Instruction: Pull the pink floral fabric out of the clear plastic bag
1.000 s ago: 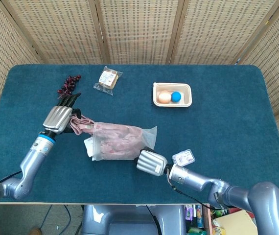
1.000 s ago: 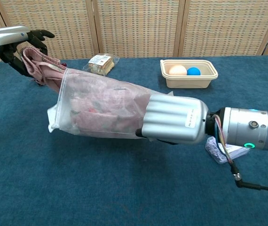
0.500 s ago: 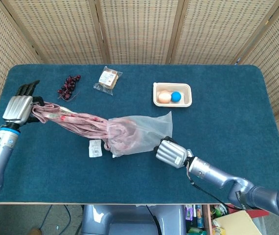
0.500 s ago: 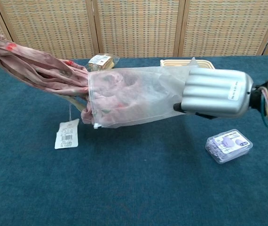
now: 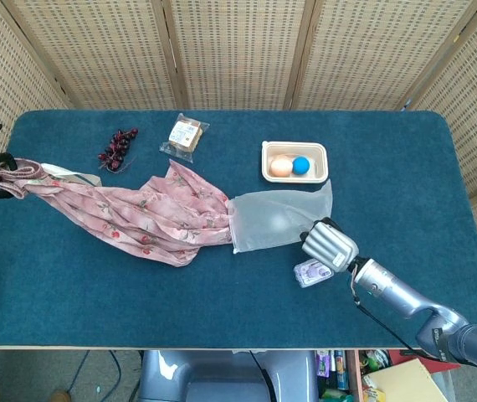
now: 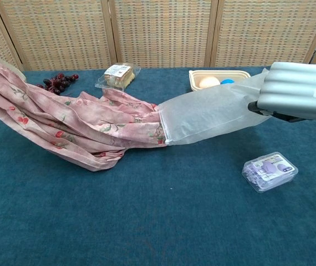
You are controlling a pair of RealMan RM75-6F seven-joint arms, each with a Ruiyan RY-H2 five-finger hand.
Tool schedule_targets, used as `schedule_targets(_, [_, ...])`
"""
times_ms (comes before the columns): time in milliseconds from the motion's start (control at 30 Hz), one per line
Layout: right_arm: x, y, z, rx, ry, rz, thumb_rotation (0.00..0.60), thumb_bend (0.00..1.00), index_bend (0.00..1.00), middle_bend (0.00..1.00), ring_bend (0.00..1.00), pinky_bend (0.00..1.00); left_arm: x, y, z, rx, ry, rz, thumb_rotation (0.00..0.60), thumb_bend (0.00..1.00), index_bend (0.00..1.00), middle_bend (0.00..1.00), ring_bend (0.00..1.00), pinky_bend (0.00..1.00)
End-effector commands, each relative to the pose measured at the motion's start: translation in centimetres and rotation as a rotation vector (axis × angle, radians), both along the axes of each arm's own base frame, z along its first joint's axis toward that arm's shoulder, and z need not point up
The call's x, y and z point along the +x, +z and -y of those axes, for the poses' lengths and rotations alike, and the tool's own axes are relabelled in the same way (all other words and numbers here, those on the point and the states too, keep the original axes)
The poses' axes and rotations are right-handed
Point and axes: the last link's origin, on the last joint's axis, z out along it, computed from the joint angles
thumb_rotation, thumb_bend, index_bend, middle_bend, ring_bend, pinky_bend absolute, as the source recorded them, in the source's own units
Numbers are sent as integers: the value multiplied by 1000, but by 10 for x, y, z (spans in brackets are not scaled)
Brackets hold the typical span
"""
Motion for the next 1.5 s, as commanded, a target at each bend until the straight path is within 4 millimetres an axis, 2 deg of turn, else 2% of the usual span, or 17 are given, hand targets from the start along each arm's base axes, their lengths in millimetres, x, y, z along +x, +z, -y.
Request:
schedule_targets(33, [-3,1,0,-6,-5,0,600,876,785,847,771,955,-2,3,0,0,5,-11,600,405,677,0,0,0])
schedule_targets(267, [-18,17,10,-65,-49,-15,600,876,785,849,772,955,-18,31,0,67,51,-59,600,405,678,0,0,0])
schedule_targets(433, [-30,24,12,-86,-81,-19,600,875,786,848,772,955,-26,36,4,69,71,-55,600,406,678,0,0,0])
schedule_targets(467, [-32,24,12,-85,-83,-18,600,875,785,847,772,955,-26,33,5,57,71,-52,600,406,643,0,0,0])
schedule_targets(533, [-34,24,9,-74,-88,-7,600,859,760,813,772,950,-26,27,6,29,73,-38,600,365,372,0,0,0])
schedule_targets(567, [-34,24,8,-71,-91,0,600,800,714,783,770,934,-25,25,7,15,73,-32,600,302,171,0,0,0])
schedule_targets(600, [-35,25,7,-74,-94,8,600,628,593,711,746,876,-24,22,7,3,70,-26,600,225,33,0,0,0])
schedule_targets(633, [-36,25,6,-84,-105,22,600,378,418,598,665,747,-23,20,8,-9,66,-20,600,179,0,0,0,0])
schedule_targets(667, [-38,26,4,-99,-125,35,600,219,298,504,571,621,-21,18,9,-16,60,-17,600,139,0,0,0,0])
schedule_targets(700, [-41,25,1,-108,-184,66,600,64,146,346,391,409,-19,16,11,-24,48,-16,600,112,0,0,0,0])
schedule_targets(733, [-41,24,-4,-111,-221,86,600,2,52,190,209,223,-18,16,13,-28,43,-15,600,100,0,0,0,0])
schedule_targets(800, [-36,24,-14,-103,-277,133,600,0,1,33,37,63,-15,17,17,-31,34,-7,600,82,0,0,0,0])
schedule_targets(833, [-34,26,-17,-100,-290,146,600,0,0,2,5,27,-14,17,19,-30,30,-6,600,80,0,0,0,0])
schedule_targets(1067, [-26,35,-38,-74,-373,271,600,0,0,0,0,0,-4,23,34,-6,-18,3,600,76,0,0,0,0])
schedule_targets(1200, [-24,53,-53,-83,-441,433,600,0,0,0,0,0,6,22,62,8,-67,30,600,76,0,0,0,0])
schedule_targets(1267, [-30,68,-71,-99,-508,587,600,0,0,0,0,0,7,11,97,4,-81,78,600,76,0,0,0,0])
schedule_targets(1500, [-38,82,-101,-145,-587,778,600,0,0,0,0,0,9,-10,146,89,-100,109,600,76,0,0,0,0])
